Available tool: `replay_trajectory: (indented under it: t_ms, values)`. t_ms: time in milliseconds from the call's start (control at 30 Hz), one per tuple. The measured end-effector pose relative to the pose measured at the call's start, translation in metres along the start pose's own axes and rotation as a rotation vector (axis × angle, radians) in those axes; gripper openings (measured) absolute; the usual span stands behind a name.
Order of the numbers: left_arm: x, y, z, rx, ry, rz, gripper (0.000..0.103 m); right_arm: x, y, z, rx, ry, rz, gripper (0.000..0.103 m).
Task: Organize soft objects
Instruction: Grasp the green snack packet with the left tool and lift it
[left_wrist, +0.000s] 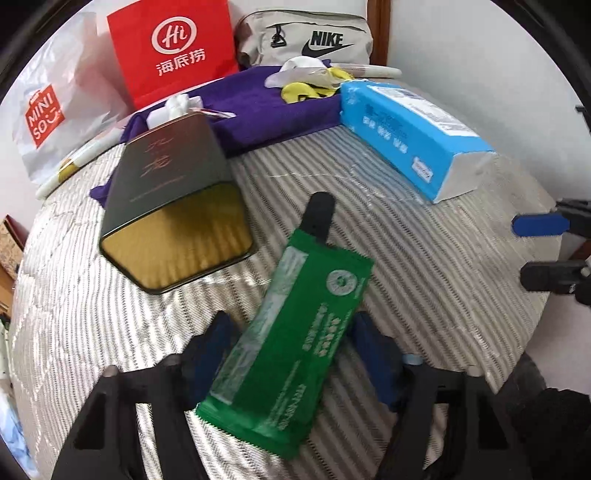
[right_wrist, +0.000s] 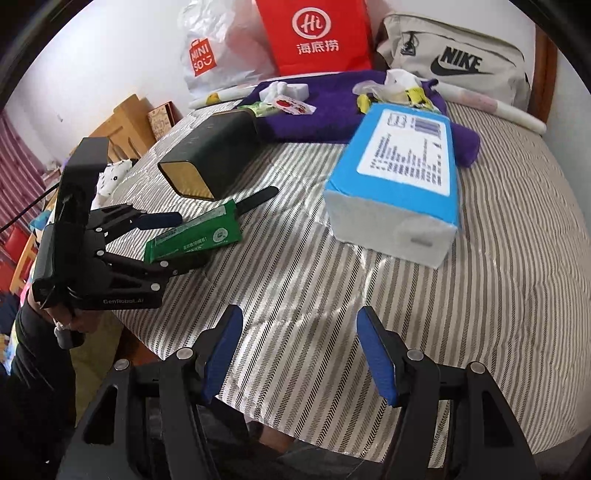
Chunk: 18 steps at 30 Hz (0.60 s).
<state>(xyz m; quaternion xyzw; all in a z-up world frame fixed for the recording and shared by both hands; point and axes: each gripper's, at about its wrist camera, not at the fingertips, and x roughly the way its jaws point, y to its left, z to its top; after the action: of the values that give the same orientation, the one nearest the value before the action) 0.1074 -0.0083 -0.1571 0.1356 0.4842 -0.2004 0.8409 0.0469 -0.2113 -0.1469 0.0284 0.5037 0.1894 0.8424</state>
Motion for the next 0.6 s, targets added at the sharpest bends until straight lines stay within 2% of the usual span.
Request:
replay_trajectory:
  t_ms: [33,67,100,200,333,433,600]
  values:
    - [-0.001,-0.002,0.000,-0.003,-0.006,0.001,0.054,0.000,-0.001,-0.002,0.005,0.001,0.003,0.064]
    - [-0.001,-0.003,0.000,-0.005,-0.011,0.002,0.046,0.001,-0.002,-0.003,0.008,0.003,0.004,0.064]
    - [-0.002,-0.003,-0.001,-0.012,-0.022,0.013,0.042,0.002,-0.002,-0.004,0.010,0.006,0.004,0.064]
    - [-0.007,-0.003,-0.002,-0.044,-0.029,0.013,0.035,0.005,-0.002,-0.005,0.013,0.011,0.010,0.064]
    - [-0.015,-0.001,-0.005,-0.078,-0.035,0.003,0.034,0.008,0.000,-0.006,0.016,0.014,0.021,0.064]
    - [-0.017,0.004,-0.011,-0.103,-0.019,0.055,0.034,0.014,0.002,-0.006,0.025,0.017,0.029,0.064]
    - [-0.029,0.024,-0.026,-0.178,-0.015,0.096,0.034,0.030,0.016,-0.003,0.015,0.027,0.032,0.064]
